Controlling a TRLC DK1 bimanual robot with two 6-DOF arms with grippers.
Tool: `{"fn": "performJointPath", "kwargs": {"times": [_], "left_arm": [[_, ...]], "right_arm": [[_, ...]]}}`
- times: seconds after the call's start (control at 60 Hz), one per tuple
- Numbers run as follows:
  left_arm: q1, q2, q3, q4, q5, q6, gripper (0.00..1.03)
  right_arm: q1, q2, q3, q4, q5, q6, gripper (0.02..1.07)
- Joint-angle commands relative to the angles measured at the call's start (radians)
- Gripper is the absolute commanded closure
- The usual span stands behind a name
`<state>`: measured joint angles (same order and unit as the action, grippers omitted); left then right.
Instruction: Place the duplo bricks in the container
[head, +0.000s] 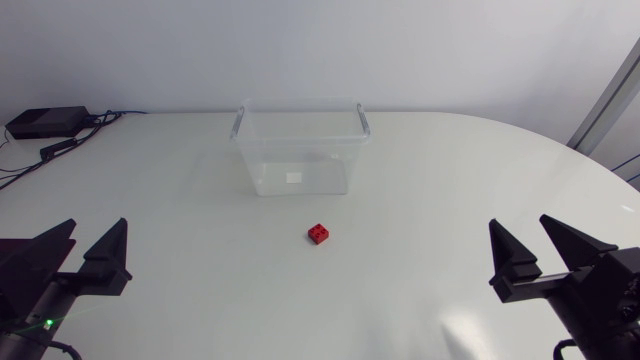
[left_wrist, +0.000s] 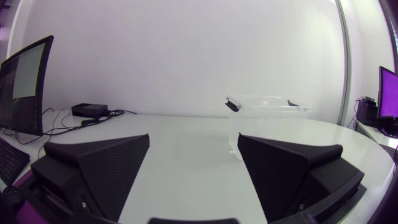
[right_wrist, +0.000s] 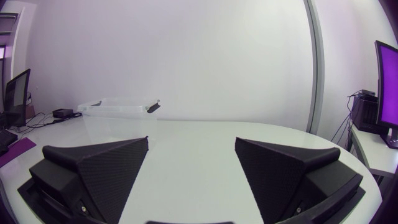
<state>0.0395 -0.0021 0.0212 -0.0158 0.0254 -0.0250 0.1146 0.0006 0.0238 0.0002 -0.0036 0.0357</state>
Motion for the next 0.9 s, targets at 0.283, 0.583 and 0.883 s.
{"fn": "performJointPath", "kwargs": {"times": [0.283, 0.583, 0.883], "left_arm": [[0.008, -0.010, -0.021, 0.016, 0.004, 0.004, 0.04], [0.008, -0.010, -0.021, 0.016, 0.004, 0.004, 0.04], [0.008, -0.010, -0.021, 0.016, 0.004, 0.004, 0.04]], "right_arm": [[0.003, -0.007, -0.024, -0.005, -0.004, -0.011, 0.06], [-0.015, -0.008, -0.027, 0.009, 0.005, -0.023, 0.06], [-0.018, -0.007, -0.025, -0.006, 0.002, -0.137, 0.06]]}}
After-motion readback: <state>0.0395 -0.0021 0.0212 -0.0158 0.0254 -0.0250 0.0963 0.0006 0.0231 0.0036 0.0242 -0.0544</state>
